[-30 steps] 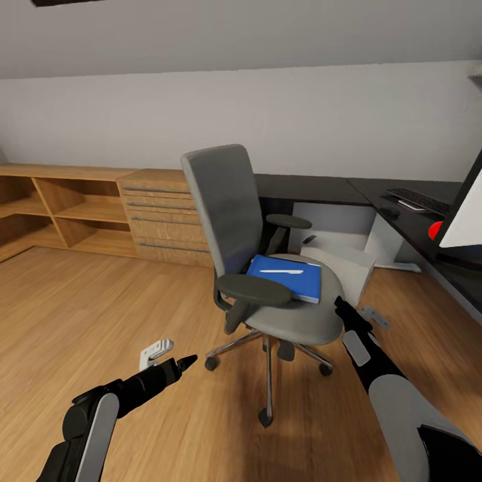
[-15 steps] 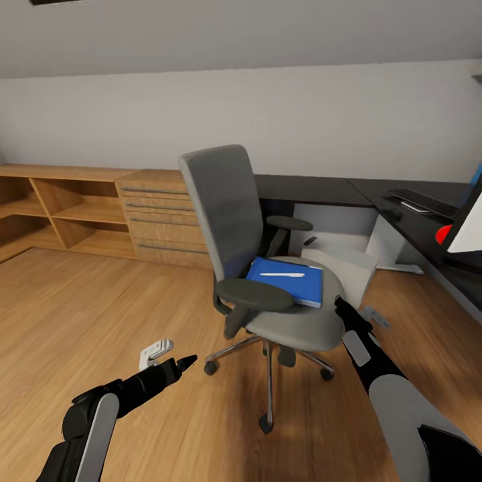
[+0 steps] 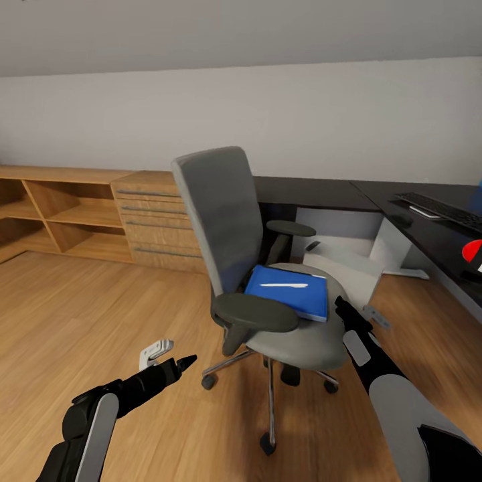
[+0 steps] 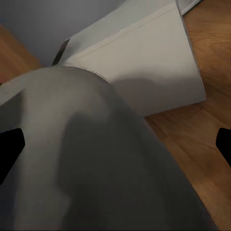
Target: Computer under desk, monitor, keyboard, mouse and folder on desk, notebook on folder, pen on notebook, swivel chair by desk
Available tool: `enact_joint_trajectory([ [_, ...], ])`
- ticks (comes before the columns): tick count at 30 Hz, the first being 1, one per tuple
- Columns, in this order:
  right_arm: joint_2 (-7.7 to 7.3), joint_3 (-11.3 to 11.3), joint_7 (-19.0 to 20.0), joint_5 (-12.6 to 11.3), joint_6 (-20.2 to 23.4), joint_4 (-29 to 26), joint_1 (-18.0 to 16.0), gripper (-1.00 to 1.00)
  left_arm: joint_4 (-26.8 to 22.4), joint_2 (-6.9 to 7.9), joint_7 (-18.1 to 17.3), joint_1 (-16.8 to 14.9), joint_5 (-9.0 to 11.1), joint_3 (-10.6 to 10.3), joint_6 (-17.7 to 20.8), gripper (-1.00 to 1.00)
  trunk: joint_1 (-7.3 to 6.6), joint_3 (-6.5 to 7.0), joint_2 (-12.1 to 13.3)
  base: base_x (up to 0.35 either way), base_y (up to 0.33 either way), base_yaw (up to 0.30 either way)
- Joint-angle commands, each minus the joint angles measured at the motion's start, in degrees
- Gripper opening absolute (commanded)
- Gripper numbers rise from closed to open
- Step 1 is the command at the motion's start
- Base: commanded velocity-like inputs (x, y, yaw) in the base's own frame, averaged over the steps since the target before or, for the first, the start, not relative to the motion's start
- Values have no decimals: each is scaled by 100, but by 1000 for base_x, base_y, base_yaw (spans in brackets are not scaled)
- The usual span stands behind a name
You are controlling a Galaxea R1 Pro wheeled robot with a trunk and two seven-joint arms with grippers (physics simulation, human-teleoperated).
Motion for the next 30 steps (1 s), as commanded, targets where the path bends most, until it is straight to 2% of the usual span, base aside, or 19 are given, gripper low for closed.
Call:
enact_joint_trajectory([
  [1, 1, 15, -7, -97, -19, 14, 2, 100, -2, -8, -59, -6, -41, 18, 32, 100, 3, -6, -1, 152, 0, 0],
  [4, -14, -55, -15, -97, 1, 15, 2, 100, -2, -9, -57, -6, -41, 20, 32, 100, 3, -6, -1, 56, 0, 0],
  [9, -97, -377, -17, -105, 54, 18, 2, 100, -2, -10, -56, -6, -41, 20, 32, 100, 3, -6, -1, 16, 0, 0],
  [11, -141, -550, -14, -103, 221, 16, 2, 100, -2, -10, -56, -6, -41, 20, 32, 100, 3, -6, -1, 4, 0, 0],
  [18, -251, -637, -10, -113, 413, 19, 2, 100, -2, -10, -56, -6, -41, 20, 32, 100, 3, -6, -1, 1, 0, 0],
  [19, -266, -651, -9, -115, 553, 17, 2, 100, -2, -10, -56, -6, -41, 20, 32, 100, 3, -6, -1, 0, 0, 0],
  [26, -242, -651, -3, -132, 840, 16, 2, 100, -2, -7, -57, -6, -41, 23, 32, 100, 3, -6, -1, 0, 0, 0],
  [28, -235, -650, 0, -245, 1047, 14, 2, 100, -2, -3, -57, -6, -41, 26, 32, 100, 3, -6, -1, 0, 0, 0],
  [30, -227, -647, 8, -483, 1286, 8, 2, 100, -2, -2, -56, -6, -41, 28, 32, 100, 3, -6, -1, 0, 0, 0],
])
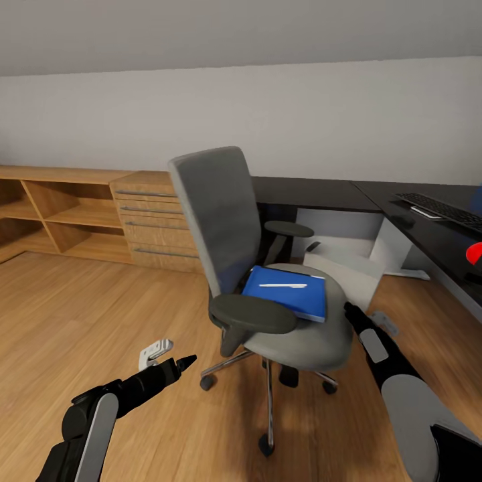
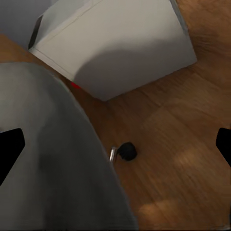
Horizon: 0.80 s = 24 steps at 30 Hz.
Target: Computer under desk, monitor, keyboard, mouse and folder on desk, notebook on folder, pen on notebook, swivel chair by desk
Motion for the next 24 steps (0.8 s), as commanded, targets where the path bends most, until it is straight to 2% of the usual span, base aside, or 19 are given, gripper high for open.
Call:
enact_joint_trajectory([
  [1, 5, 16, -16, -200, 108, 190, 2, 100, -2, -7, -58, -5, -42, 17, 32, 100, -1, -6, -2, 0, 0, 0],
  [5, 9, 31, -11, -393, 226, 182, 2, 100, -2, -6, -58, -5, -42, 17, 32, 100, -1, -6, -2, 0, 0, 0],
  [13, 18, 44, -10, -444, 291, 171, 2, 100, -2, -6, -58, -5, -42, 18, 32, 100, -1, -13, -2, 0, 0, 22],
  [24, 18, 45, -8, -446, 310, 169, 2, 100, -2, -6, -57, -5, -42, 18, 32, 100, -1, -40, -2, 0, 0, 228],
])
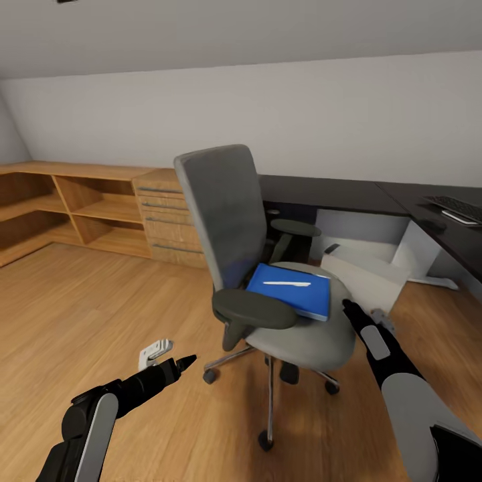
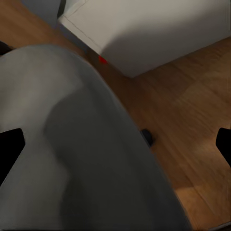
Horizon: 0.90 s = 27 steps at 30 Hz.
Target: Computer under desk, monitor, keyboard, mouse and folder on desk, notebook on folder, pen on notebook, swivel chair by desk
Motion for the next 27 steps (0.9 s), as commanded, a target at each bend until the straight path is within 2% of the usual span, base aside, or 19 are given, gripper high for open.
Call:
enact_joint_trajectory([
  [1, 4, 15, -24, -97, 29, 365, 3, 100, 1, -8, -59, -7, -43, 15, 31, 100, -1, -8, -1, 0, 0, 258],
  [27, -3, 15, -23, -96, 21, 361, 3, 100, 1, -16, -59, -7, -52, 6, 31, 100, -1, -71, -1, 0, 0, 259],
])
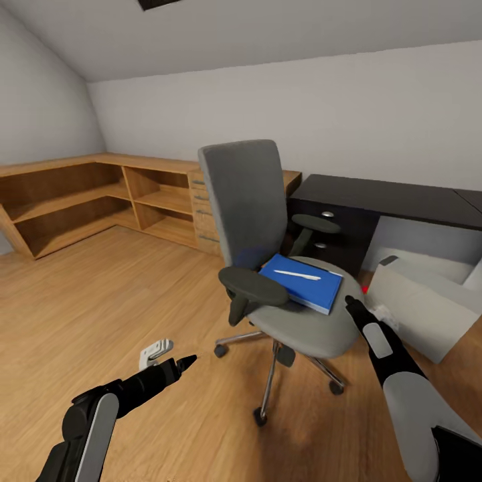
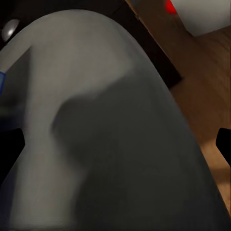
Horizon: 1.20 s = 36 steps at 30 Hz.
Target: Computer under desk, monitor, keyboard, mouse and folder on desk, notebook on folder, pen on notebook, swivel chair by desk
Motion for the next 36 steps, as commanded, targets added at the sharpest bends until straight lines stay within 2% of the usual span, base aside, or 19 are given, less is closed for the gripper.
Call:
enact_joint_trajectory([
  [1, 16, 22, -14, -114, 26, 538, 3, 100, 1, -8, -59, -7, -44, 15, 31, 100, -1, -8, -1, 0, 0, 260],
  [10, 15, 22, -14, -109, 26, 527, 3, 100, 7, -8, -59, -7, -35, 13, 31, 100, -1, -31, -1, 0, 0, 260],
  [14, 15, 9, -17, -106, 20, 349, 3, 100, 101, -8, -59, -7, -41, 7, 31, 100, -1, -39, -1, 0, 0, 195],
  [20, 1, 5, -17, -102, 3, 267, 3, 100, 139, -8, -59, -7, -43, 6, 31, 100, -1, -41, -1, 0, 0, 33],
  [21, -29, -4, -17, -114, -27, -14, 3, 100, 141, -16, -59, -7, -26, -1, 31, 100, -2, -40, -1, 0, 0, 0],
  [26, 56, -3, 1, -71, -34, -22, 10, 100, 134, -121, -59, -7, -41, 5, 24, 100, -2, -40, -1, 0, 0, 0],
  [36, 77, 5, 18, -50, -34, -44, 20, 100, 133, -148, -66, -7, -44, 6, 23, 100, -2, -40, -1, 0, 0, 0],
])
